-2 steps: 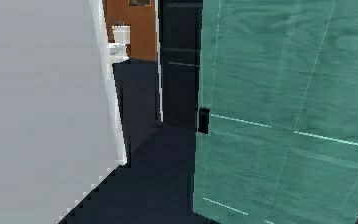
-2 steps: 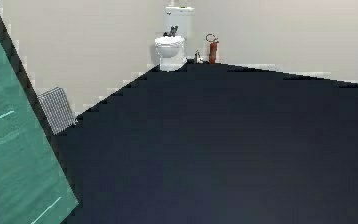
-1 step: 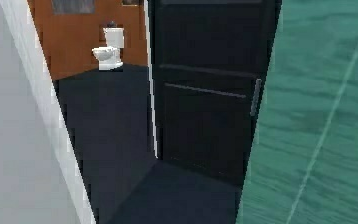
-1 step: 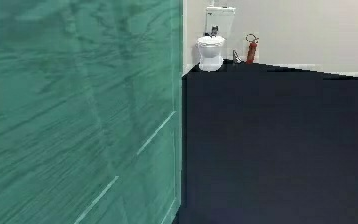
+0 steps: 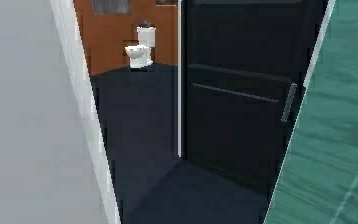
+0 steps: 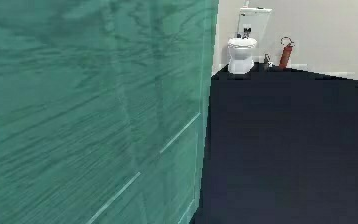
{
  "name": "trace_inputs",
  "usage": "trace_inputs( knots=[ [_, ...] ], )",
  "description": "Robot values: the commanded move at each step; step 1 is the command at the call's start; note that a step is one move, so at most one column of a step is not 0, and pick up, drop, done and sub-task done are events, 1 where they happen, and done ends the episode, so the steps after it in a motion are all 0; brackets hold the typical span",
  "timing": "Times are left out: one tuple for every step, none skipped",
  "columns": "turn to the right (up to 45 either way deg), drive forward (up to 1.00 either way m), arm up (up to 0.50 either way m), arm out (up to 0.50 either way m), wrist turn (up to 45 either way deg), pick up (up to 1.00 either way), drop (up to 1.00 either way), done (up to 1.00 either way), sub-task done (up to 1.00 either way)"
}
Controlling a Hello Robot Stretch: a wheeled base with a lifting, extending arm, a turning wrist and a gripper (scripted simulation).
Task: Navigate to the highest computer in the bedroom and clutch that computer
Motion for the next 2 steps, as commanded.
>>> trace_inputs(
  knots=[
    [-3.0, 0.0, 0.0, 0.0, 0.0, 0.0, 0.0, 0.0, 0.0],
    [-45.0, 0.0, 0.0, 0.0, 0.0, 0.0, 0.0, 0.0, 0.0]
  ],
)
